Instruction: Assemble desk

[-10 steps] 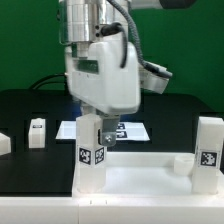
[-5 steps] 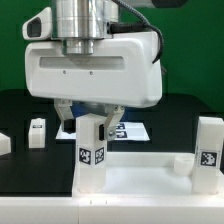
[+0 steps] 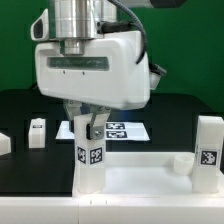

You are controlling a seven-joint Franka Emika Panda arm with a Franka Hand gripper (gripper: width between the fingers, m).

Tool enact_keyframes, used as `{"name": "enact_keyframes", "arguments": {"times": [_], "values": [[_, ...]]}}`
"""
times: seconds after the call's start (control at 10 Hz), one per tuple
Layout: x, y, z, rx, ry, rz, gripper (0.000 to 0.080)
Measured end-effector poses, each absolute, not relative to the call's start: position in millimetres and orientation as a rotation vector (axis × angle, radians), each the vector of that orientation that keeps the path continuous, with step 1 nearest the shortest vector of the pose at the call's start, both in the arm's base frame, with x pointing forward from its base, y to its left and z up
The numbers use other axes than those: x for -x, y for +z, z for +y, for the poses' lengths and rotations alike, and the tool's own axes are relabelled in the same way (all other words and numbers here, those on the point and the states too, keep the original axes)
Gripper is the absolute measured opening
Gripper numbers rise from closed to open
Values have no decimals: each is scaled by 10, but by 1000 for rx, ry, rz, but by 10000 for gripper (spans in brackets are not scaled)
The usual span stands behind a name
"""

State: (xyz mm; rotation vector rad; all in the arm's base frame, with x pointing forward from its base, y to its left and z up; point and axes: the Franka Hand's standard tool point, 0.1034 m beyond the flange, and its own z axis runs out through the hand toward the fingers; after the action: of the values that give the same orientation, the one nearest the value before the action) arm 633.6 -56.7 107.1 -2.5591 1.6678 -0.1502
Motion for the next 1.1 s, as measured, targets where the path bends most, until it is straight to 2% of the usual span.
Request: {"name": "enact_keyframes", "arguments": {"times": [0.3,0.9,1.0,1.1], "values": [[-6325,1063,-531,1941,-48,2324,285],[-6311,1059,-543,1805,-39,2436,291],[-6311,1057,-542,1804,-39,2436,371],[-6322,1085,-544,1814,-43,2424,371]]}}
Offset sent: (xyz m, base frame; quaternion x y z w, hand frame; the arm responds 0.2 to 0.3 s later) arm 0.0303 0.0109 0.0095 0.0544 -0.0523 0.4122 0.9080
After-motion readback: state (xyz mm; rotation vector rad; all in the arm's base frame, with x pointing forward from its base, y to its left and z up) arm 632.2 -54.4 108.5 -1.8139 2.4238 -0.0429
